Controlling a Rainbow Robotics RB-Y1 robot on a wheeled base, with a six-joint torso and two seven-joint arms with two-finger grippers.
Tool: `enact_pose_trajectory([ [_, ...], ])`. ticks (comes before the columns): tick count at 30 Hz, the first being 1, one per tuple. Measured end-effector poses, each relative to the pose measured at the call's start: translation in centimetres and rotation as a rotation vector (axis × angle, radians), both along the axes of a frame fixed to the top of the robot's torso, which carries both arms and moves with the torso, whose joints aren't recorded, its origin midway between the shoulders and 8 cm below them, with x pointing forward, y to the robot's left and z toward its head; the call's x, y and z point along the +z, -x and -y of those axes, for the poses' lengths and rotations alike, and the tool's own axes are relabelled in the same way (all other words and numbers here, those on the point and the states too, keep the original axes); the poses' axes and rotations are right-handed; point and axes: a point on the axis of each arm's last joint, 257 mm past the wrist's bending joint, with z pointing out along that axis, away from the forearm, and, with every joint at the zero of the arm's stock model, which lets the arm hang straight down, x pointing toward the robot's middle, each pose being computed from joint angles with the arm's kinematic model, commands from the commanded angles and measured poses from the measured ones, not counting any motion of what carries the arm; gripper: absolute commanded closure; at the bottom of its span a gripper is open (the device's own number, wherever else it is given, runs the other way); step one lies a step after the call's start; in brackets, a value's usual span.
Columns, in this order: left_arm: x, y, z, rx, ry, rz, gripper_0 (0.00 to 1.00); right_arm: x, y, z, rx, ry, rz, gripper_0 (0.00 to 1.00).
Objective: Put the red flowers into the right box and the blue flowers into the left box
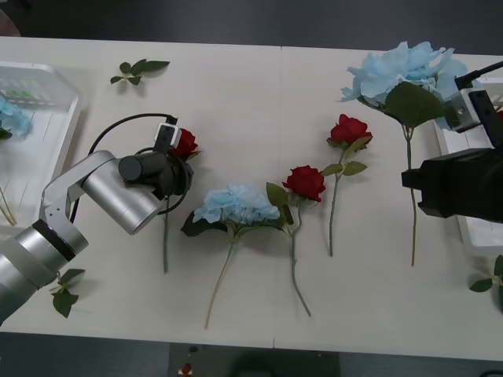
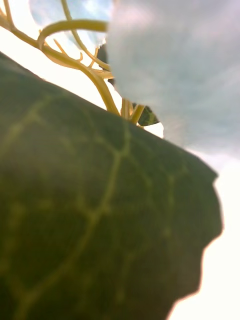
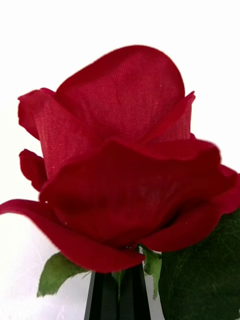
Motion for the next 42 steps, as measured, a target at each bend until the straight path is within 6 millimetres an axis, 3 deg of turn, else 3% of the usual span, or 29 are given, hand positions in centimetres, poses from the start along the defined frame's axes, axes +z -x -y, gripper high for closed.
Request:
enact_pose_trajectory([
  [6, 2.9, -0.1, 0.0, -0.034, 0.021, 0.04, 1.0, 3.8, 0.9, -4.1, 0.219, -0.197, 0.045, 1.0],
  [12, 7.6, 1.7, 0.9, -0.11, 0.118, 0.039, 1.0, 8.2, 1.0, -7.0, 0.428, -0.348, 0.158, 1.0],
  [15, 10.0, 3.0, 2.2, -0.154, 0.187, 0.018, 1.0, 9.6, 1.0, -7.9, 0.459, -0.417, 0.176, 1.0],
  [20, 15.3, 4.0, 6.2, -0.158, 0.373, 0.016, 1.0, 9.3, 1.2, -8.1, 0.469, -0.407, 0.166, 1.0],
  [22, 17.5, 4.2, 8.2, -0.126, 0.496, 0.009, 1.0, 9.1, 1.0, -7.6, 0.457, -0.387, 0.16, 1.0],
  [25, 20.6, 4.2, 11.2, -0.128, 0.612, 0.018, 1.0, 7.2, -0.2, -5.2, 0.352, -0.332, 0.101, 1.0],
  [28, 23.2, 4.3, 14.2, -0.173, 0.659, 0.043, 1.0, 4.6, -1.7, -1.3, 0.164, -0.287, 0.0, 1.0],
  [32, 26.3, 4.1, 17.4, -0.167, 0.766, 0.073, 1.0, 1.5, -2.2, 4.2, -0.034, -0.224, -0.074, 1.0],
  [34, 27.4, 4.1, 18.9, -0.152, 0.826, 0.089, 1.0, -0.1, -2.1, 7.0, -0.132, -0.198, -0.11, 0.82],
  [35, 27.8, 4.1, 19.6, -0.15, 0.847, 0.099, 1.0, -0.9, -1.9, 8.1, -0.178, -0.193, -0.132, 0.49],
  [36, 28.1, 4.3, 20.4, -0.154, 0.863, 0.104, 1.0, -1.6, -1.7, 8.9, -0.217, -0.192, -0.152, 0.24],
  [38, 28.5, 4.5, 21.8, -0.166, 0.884, 0.111, 1.0, -2.7, -1.4, 10.0, -0.258, -0.177, -0.175, 0.04],
  [39, 28.6, 4.6, 22.4, -0.168, 0.894, 0.113, 1.0, -3.0, -1.3, 10.3, -0.268, -0.17, -0.179, 0.0],
  [42, 29.1, 4.8, 24.0, -0.158, 0.944, 0.114, 1.0, -3.6, -1.2, 10.4, -0.271, -0.155, -0.193, 0.0],
])
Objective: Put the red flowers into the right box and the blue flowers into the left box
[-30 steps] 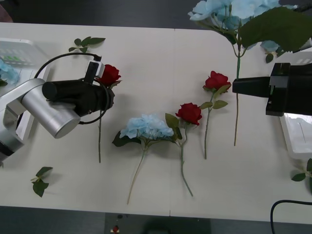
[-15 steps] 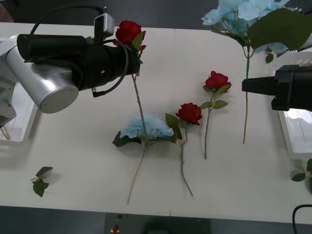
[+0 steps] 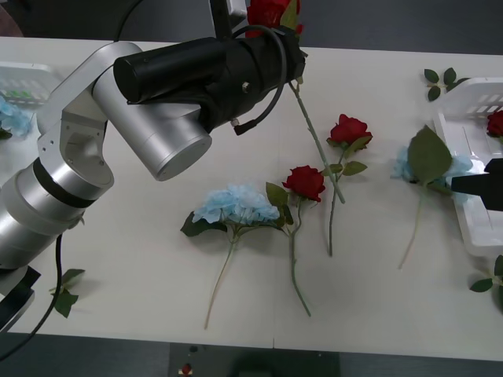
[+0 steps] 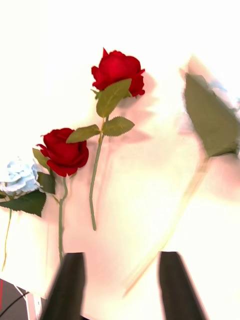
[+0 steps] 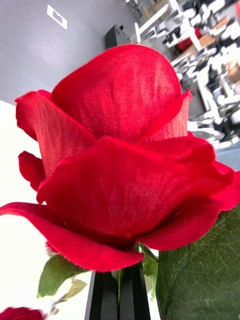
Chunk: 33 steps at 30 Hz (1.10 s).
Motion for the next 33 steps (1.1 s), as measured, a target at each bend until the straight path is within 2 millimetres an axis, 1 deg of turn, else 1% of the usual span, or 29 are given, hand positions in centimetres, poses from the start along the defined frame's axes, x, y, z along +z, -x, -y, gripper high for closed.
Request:
enact_pose_trajectory([
  [5, 0.0, 0.3, 1.3, 0.023, 0.05, -0.043, 1.0, -0.4, 0.4, -0.7, 0.022, -0.002, -0.019, 0.0],
  [10, 0.3, 0.4, 1.5, 0.027, 0.052, -0.032, 1.0, 0.5, 1.0, -2.6, 0.08, -0.038, -0.004, 0.0],
  [12, 0.3, 0.3, 1.5, 0.03, 0.054, -0.032, 1.0, 1.5, 1.3, -4.3, 0.126, -0.079, 0.012, 0.0],
  [15, 0.3, 0.3, 1.5, 0.032, 0.063, -0.039, 1.0, 4.1, 1.5, -7.3, 0.2, -0.185, 0.061, 0.0],
  [19, 0.4, 0.1, 1.3, 0.042, 0.067, -0.034, 1.0, 7.5, 1.2, -10.0, 0.264, -0.286, 0.136, 0.0],
  [22, 0.4, 0.1, 1.3, 0.045, 0.074, -0.039, 1.0, 8.9, 0.9, -11.5, 0.298, -0.318, 0.17, 0.0],
  [24, 0.4, 0.1, 1.2, 0.046, 0.077, -0.041, 1.0, 9.4, 0.8, -12.6, 0.324, -0.325, 0.179, 0.0],
  [28, 0.7, -0.2, 1.0, 0.06, 0.079, -0.03, 1.0, 9.7, 0.4, -14.9, 0.375, -0.321, 0.182, 0.0],
  [33, 0.8, -0.4, 0.7, 0.073, 0.093, -0.032, 1.0, 9.2, -0.4, -16.8, 0.422, -0.345, 0.136, 0.0],
])
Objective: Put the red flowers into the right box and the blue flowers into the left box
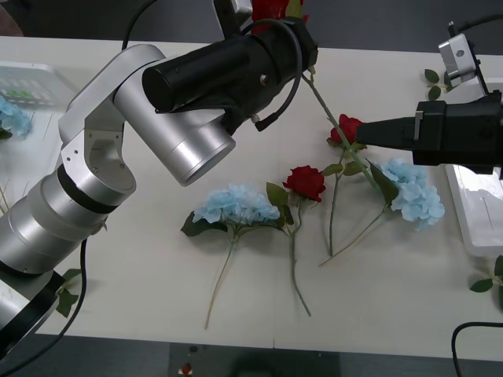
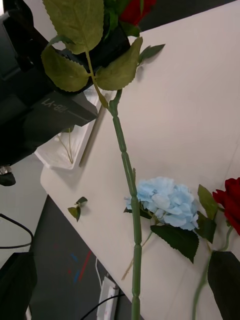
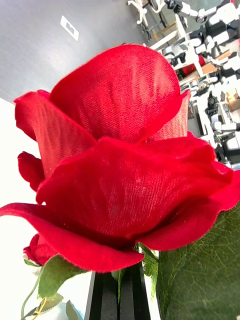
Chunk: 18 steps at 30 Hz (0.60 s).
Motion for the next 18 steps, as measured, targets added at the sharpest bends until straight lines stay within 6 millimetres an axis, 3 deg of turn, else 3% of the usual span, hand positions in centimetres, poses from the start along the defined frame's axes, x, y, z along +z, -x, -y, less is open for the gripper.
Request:
enact_pose_trajectory([
  [7, 0.0, 0.0, 0.0, 0.004, 0.013, -0.009, 1.0, -0.9, -1.7, -0.9, -0.001, 0.027, -0.024, 0.0],
  [18, 0.1, -0.2, -0.2, 0.011, 0.008, 0.0, 1.0, -1.4, -4.0, -4.0, 0.022, -0.029, -0.065, 0.0],
])
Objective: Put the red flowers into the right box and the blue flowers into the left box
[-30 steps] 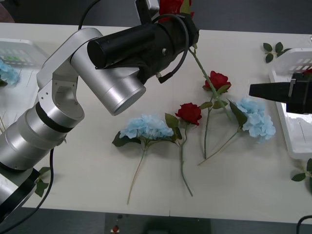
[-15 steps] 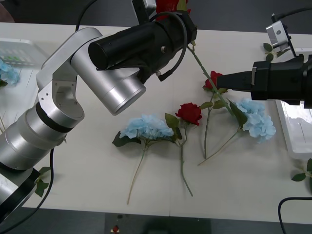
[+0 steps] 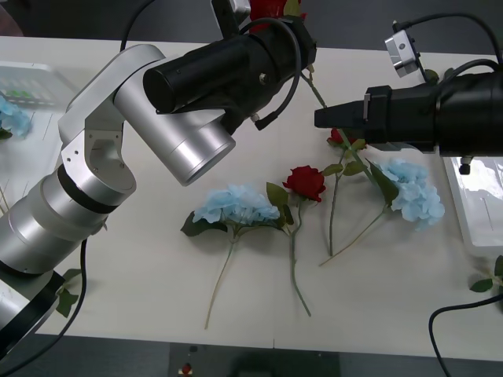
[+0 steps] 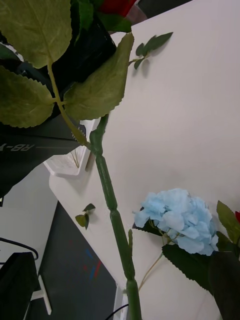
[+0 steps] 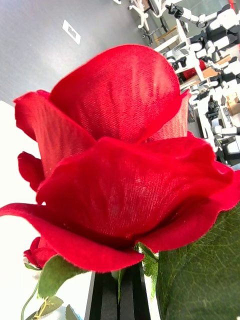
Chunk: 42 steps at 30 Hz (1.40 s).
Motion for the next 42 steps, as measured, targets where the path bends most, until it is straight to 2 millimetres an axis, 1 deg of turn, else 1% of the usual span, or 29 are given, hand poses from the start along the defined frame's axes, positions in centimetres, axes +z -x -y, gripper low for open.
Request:
enact_pose_trajectory([
  [2, -0.01, 0.0, 0.0, 0.0, 0.0, 0.0, 1.0, -0.06, -0.12, -0.11, 0.0, 0.008, 0.003, 0.0],
  [3, -0.01, -0.01, 0.0, 0.0, 0.0, 0.0, 1.0, -0.05, -0.13, -0.12, 0.0, 0.009, 0.003, 0.09],
  [4, -0.01, -0.01, -0.01, 0.0, 0.0, 0.0, 1.0, -0.05, -0.13, -0.11, 0.0, 0.009, 0.003, 0.3],
  [5, -0.01, -0.01, -0.01, 0.0, 0.0, 0.0, 1.0, -0.05, -0.13, -0.11, 0.0, 0.009, 0.003, 0.67],
  [6, -0.01, -0.01, -0.01, 0.0, 0.0, 0.0, 1.0, -0.05, -0.13, -0.12, 0.0, 0.009, 0.003, 0.86],
  [7, -0.01, -0.01, -0.01, 0.0, 0.0, 0.0, 1.0, -0.05, -0.13, -0.12, 0.0, 0.009, 0.003, 0.95],
  [8, -0.01, -0.01, -0.01, 0.0, 0.0, 0.0, 1.0, -0.05, -0.13, -0.12, 0.0, 0.009, 0.004, 1.0],
  [22, 0.02, -0.05, -0.05, 0.003, 0.001, 0.001, 1.0, 0.42, 0.03, -0.5, 0.013, -0.021, 0.002, 1.0],
  [23, 0.02, -0.05, -0.05, 0.003, 0.001, 0.0, 0.77, 0.49, 0.13, -0.58, 0.017, -0.025, 0.001, 1.0],
  [24, 0.02, -0.05, -0.05, 0.003, 0.001, 0.0, 0.3, 0.54, 0.18, -0.63, 0.02, -0.027, 0.001, 1.0],
  [25, 0.02, -0.05, -0.05, 0.003, 0.001, 0.0, 0.05, 0.54, 0.18, -0.63, 0.02, -0.027, 0.001, 1.0],
  [26, 0.02, -0.05, -0.05, 0.003, 0.002, 0.0, 0.0, 0.54, 0.18, -0.63, 0.02, -0.027, 0.001, 1.0],
  [38, 0.02, -0.05, -0.05, 0.004, 0.009, -0.005, 0.0, 0.53, 0.17, -0.59, 0.019, -0.026, 0.001, 1.0],
  [42, 0.02, -0.05, -0.05, 0.006, 0.02, -0.013, 0.0, 0.44, 0.07, 0.2, 0.012, -0.003, 0.004, 1.0],
])
